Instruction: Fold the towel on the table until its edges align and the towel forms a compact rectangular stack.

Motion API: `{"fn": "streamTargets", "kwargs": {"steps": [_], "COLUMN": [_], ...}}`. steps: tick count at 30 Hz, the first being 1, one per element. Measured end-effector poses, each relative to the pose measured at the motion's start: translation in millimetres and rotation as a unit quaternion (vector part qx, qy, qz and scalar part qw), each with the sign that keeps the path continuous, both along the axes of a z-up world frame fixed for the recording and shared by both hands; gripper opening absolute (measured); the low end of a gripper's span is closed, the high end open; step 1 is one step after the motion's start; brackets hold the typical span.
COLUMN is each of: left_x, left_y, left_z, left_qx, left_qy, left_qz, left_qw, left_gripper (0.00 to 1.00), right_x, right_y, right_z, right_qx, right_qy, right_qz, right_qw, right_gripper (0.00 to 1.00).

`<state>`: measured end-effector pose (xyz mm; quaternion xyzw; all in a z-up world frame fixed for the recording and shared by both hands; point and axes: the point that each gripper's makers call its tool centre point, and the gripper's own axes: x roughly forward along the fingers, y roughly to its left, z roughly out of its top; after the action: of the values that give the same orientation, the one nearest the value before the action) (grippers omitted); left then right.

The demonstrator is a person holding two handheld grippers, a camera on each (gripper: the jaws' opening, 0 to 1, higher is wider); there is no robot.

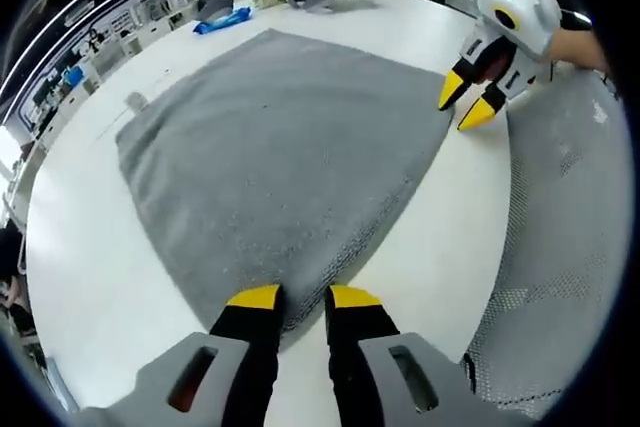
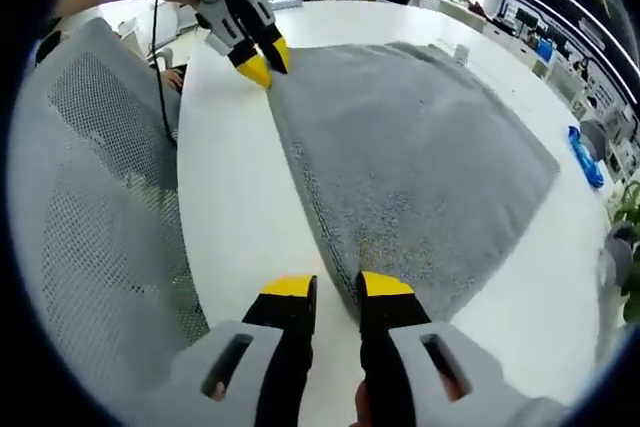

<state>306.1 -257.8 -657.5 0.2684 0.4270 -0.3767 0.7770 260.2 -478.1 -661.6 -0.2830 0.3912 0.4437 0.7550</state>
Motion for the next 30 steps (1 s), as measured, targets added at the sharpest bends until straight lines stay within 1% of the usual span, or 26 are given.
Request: {"fn": "streamTargets", "kwargs": {"steps": [3, 4, 6, 7, 9, 12, 13, 15, 17, 19, 21, 22, 23, 25, 26, 28, 30], "left_x": [-0.7, -2.1, -3.9, -4.5, -5.3, -5.9, -6.3, -7.4, -8.8, -9.5, -10.7, -11.7, -12.9, -16.1, -17.1, -20.8, -21.6], "left_y": [2, 3, 3, 3, 3, 7, 11, 14, 17, 19, 20, 19, 18, 15, 15, 15, 15], "left_z": [0.7, 0.5, 0.3, 0.1, 0.7, -1.1, -1.1, -2.6, -3.5, -3.1, -2.5, -2.2, -1.7, -0.7, -0.3, 0.9, 2.8], "left_qx": [-0.007, -0.006, -0.005, -0.005, -0.004, 0.003, 0.011, 0.006, 0.005, 0.012, 0.020, 0.020, 0.018, -0.001, -0.003, -0.005, -0.009], "left_qy": [-0.007, -0.008, -0.010, -0.012, -0.013, -0.012, -0.013, -0.013, -0.018, -0.031, -0.051, -0.062, -0.064, -0.055, -0.052, -0.034, -0.022], "left_qz": [0.006, 0.006, 0.004, 0.003, 0.000, -0.001, -0.001, 0.001, 0.002, -0.002, -0.010, -0.006, -0.001, 0.023, 0.020, 0.021, 0.035], "left_qw": [0.9999, 0.9999, 0.9999, 0.9999, 0.9999, 0.9999, 0.9999, 0.9999, 0.9998, 0.9995, 0.9985, 0.9979, 0.9978, 0.9982, 0.9984, 0.9992, 0.9991], "left_gripper": [0.15, 0.15, 0.14, 0.14, 0.13, 0.12, 0.12, 0.11, 0.08, 0.06, 0.05, 0.04, 0.04, 0.04, 0.03, 0.03, 0.03], "right_x": [3, 5, 8, 9, 8, 9, 8, 9, 10, 10, 10, 10, 9, 9, 9, 7, 8], "right_y": [-9, -11, -17, -18, -17, -20, -21, -25, -25, -27, -28, -29, -30, -33, -33, -33, -34], "right_z": [0.2, 0.4, 0.0, 0.0, 0.0, -0.3, -0.4, -0.5, -0.4, 0.1, 0.5, 0.4, 0.4, 1.0, 1.5, 2.5, 5.1], "right_qx": [0.004, 0.003, -0.008, -0.010, 0.002, -0.009, -0.008, -0.006, 0.004, 0.004, 0.007, 0.012, 0.015, 0.016, 0.016, 0.015, 0.013], "right_qy": [-0.001, -0.005, -0.024, -0.030, -0.021, -0.029, -0.029, -0.024, -0.018, -0.013, -0.005, 0.002, 0.012, 0.026, 0.028, 0.032, 0.037], "right_qz": [-0.016, -0.018, -0.014, -0.014, -0.025, -0.017, -0.017, -0.028, -0.041, -0.054, -0.070, -0.083, -0.096, -0.116, -0.117, -0.118, -0.127], "right_qw": [0.9999, 0.9998, 0.9996, 0.9994, 0.9995, 0.9994, 0.9994, 0.9993, 0.9990, 0.9985, 0.9975, 0.9965, 0.9952, 0.9928, 0.9926, 0.9923, 0.9911], "right_gripper": [0.10, 0.09, 0.03, 0.03, 0.03, 0.02, 0.02, 0.01, 0.01, 0.01, 0.00, 0.00, 0.00, 0.00, 0.00, 0.00, 0.00]}}
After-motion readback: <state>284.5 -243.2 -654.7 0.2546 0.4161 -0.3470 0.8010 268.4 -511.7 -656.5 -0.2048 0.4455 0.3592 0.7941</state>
